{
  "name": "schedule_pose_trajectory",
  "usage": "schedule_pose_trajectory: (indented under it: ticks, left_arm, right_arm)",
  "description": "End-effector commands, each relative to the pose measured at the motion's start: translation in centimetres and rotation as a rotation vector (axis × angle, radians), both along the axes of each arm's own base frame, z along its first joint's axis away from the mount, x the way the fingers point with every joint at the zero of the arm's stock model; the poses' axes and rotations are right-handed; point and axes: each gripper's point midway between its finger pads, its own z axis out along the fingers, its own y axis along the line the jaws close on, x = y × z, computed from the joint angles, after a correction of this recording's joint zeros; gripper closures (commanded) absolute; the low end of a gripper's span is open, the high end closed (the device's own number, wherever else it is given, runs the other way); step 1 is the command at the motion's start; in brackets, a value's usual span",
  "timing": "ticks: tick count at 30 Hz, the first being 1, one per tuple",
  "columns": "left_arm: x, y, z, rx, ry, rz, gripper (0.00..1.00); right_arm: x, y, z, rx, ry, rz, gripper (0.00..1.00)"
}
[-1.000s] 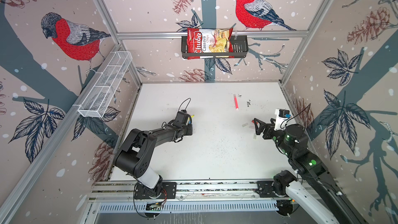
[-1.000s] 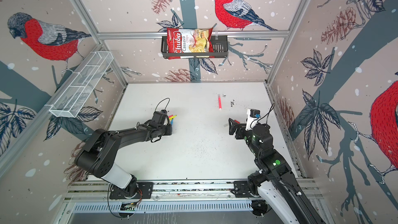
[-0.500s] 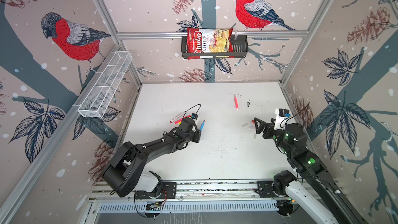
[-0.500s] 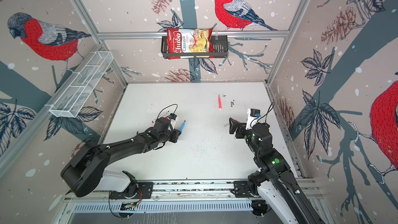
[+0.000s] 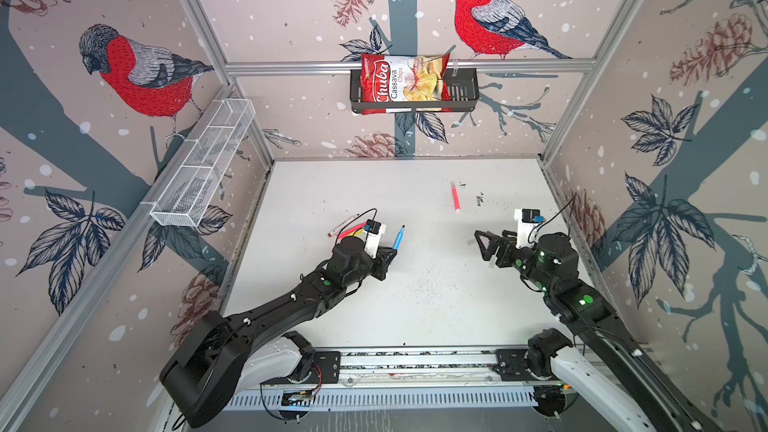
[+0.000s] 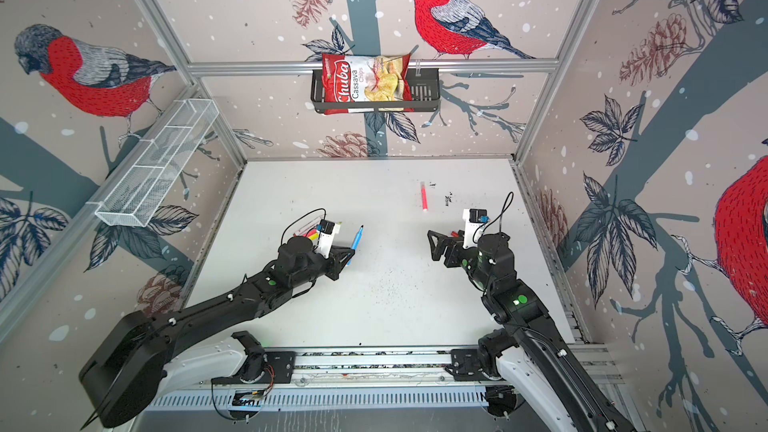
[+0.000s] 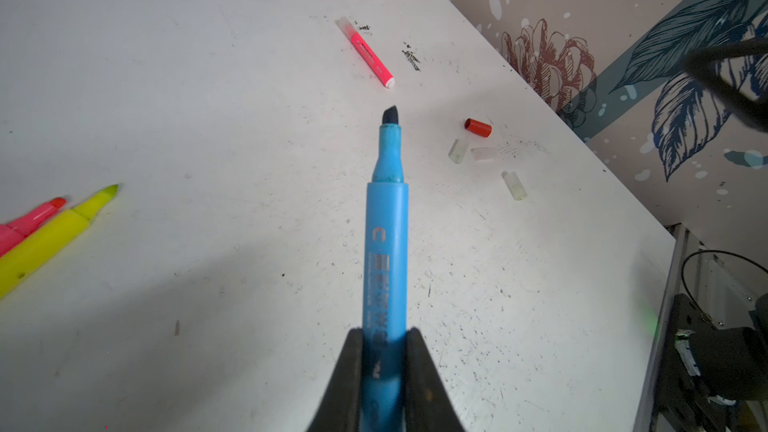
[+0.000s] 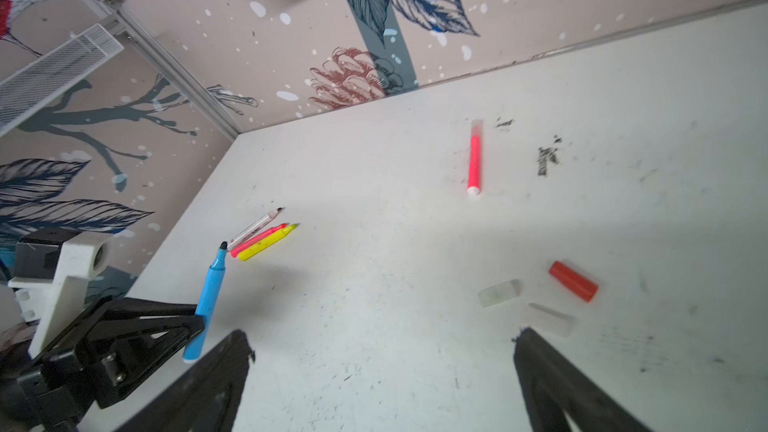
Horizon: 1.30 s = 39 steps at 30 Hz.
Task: Insert the pens into the pen caps
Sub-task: 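Hold the blue marker upright with the left gripper while the right gripper approaches it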
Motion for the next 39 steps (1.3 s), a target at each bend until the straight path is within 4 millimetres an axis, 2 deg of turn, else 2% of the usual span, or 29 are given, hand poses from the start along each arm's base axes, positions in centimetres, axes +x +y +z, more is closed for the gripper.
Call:
schedule_pose_trajectory:
  ticks: [1, 6, 10, 15, 19, 30, 39]
  left_arm:
    - [-0.3, -0.5, 1.9, -0.054, -0.05, -0.013, 0.86]
    - [-1.2, -0.4, 2.5, -0.074, -0.066, -0.008, 0.86]
    - [-1.6, -0.4, 2.9, -0.1, -0.073, -0.009, 0.86]
    - [-2.1, -1.0, 3.7, -0.124, -0.084, -0.024, 0.86]
    - [-2.3, -1.6, 4.3, -0.135, -0.091, -0.043, 0.86]
    - [-3.7, -3.0, 5.1, -0.155, -0.1, -0.079, 0.86]
    - [-4.4, -3.8, 5.2, -0.166, -0.102, -0.101, 0.86]
  right_arm:
    - [-0.4, 2.7, 1.3, 0.172, 0.01, 0.109, 0.01]
    - [0.1, 4.5, 1.1, 0.254, 0.068, 0.161, 0.01]
    - [-0.4, 7.1, 1.6, 0.282, 0.094, 0.279, 0.0]
    - [-2.1, 11.0, 1.6, 0.287, 0.104, 0.425, 0.0]
    - [-3.3, 13.9, 1.2, 0.275, 0.115, 0.515, 0.06]
    - [-3.2, 16.9, 0.8, 0.274, 0.145, 0.574, 0.3]
    - [-3.5, 18.9, -0.2, 0.284, 0.174, 0.605, 0.4]
